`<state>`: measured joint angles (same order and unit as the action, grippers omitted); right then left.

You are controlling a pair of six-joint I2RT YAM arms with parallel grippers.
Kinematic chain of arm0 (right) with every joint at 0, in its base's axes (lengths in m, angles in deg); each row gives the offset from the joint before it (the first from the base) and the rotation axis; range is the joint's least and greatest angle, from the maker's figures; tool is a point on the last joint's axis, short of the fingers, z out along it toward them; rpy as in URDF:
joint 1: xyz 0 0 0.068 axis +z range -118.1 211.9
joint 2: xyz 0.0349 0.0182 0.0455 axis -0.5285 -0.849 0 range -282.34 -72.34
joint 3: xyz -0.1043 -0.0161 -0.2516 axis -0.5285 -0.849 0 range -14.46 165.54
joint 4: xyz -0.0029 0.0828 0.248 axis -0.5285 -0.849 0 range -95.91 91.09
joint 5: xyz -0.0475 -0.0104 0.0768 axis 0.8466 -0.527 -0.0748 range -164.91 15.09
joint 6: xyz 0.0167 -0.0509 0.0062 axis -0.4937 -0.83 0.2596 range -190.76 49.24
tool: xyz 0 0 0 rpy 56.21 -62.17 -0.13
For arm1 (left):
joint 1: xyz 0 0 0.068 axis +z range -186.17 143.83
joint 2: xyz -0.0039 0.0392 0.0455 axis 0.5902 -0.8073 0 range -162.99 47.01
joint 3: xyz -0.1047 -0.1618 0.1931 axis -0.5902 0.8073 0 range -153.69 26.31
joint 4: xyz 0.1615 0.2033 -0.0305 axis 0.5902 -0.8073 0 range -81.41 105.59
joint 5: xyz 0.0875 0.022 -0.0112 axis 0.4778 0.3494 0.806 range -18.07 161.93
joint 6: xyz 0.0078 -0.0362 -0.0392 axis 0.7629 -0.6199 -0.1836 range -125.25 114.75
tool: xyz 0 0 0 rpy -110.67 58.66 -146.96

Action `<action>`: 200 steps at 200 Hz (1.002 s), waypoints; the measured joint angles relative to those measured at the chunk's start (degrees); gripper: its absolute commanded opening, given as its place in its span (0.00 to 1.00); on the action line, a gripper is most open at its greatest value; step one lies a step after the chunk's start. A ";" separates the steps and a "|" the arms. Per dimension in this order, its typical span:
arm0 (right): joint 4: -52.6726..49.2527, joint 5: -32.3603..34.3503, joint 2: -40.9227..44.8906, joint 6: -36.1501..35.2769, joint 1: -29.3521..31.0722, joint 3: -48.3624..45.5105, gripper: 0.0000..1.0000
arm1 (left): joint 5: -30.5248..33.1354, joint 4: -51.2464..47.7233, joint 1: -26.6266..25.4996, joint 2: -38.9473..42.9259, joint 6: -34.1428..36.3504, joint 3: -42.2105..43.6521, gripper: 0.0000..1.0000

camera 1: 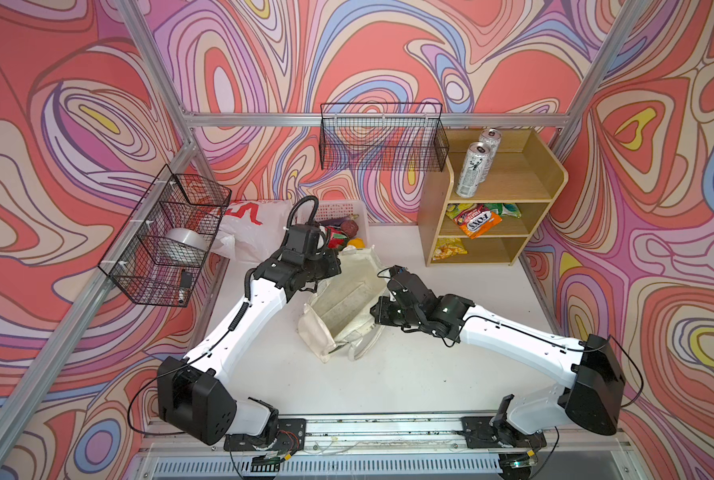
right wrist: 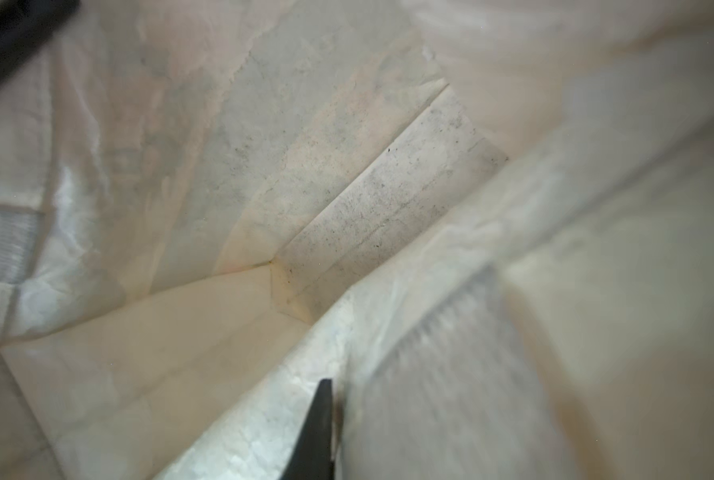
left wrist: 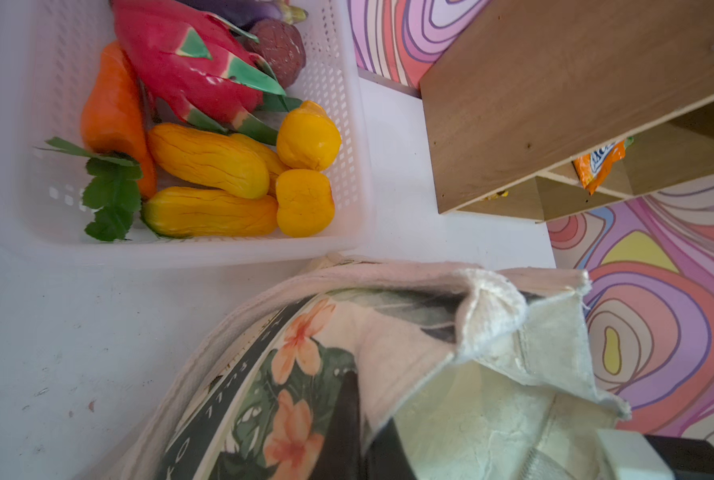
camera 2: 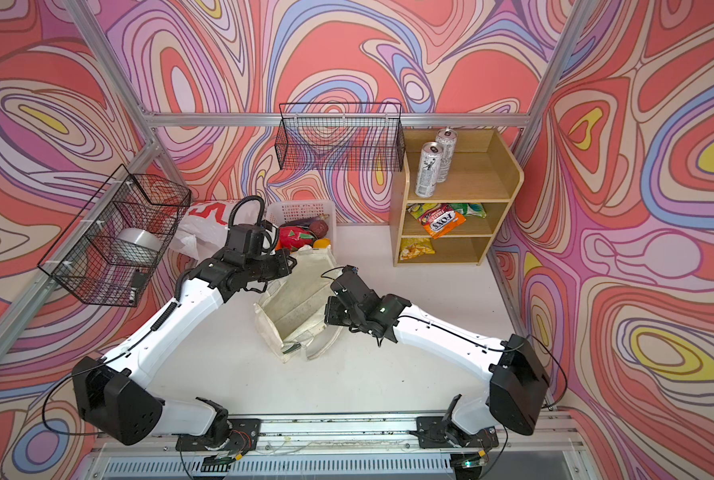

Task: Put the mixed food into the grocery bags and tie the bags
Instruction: 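Pull the tote bag open and upright with both grippers holding its rims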

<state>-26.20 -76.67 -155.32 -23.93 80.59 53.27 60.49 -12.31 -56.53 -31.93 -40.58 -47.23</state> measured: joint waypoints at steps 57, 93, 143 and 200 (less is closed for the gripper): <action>-15.06 -8.11 3.13 -17.51 -17.62 10.99 0.00 | -5.27 3.87 2.75 10.60 -6.99 8.15 0.00; -21.70 -7.89 0.33 -24.22 -17.07 16.92 0.00 | -6.60 8.00 1.77 10.86 -9.03 12.15 0.00; -24.24 -10.34 -1.25 -26.84 -17.40 17.09 0.00 | -7.93 8.70 -3.06 8.22 -3.80 10.32 0.27; -25.73 -11.76 -1.25 -28.24 -17.51 17.09 0.00 | -9.81 6.29 -7.21 2.93 4.37 4.83 0.37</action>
<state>-51.92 -88.43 -156.57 -52.17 63.08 70.36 50.68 -6.01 -63.74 -29.00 -36.21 -42.40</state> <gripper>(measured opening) 0.048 0.363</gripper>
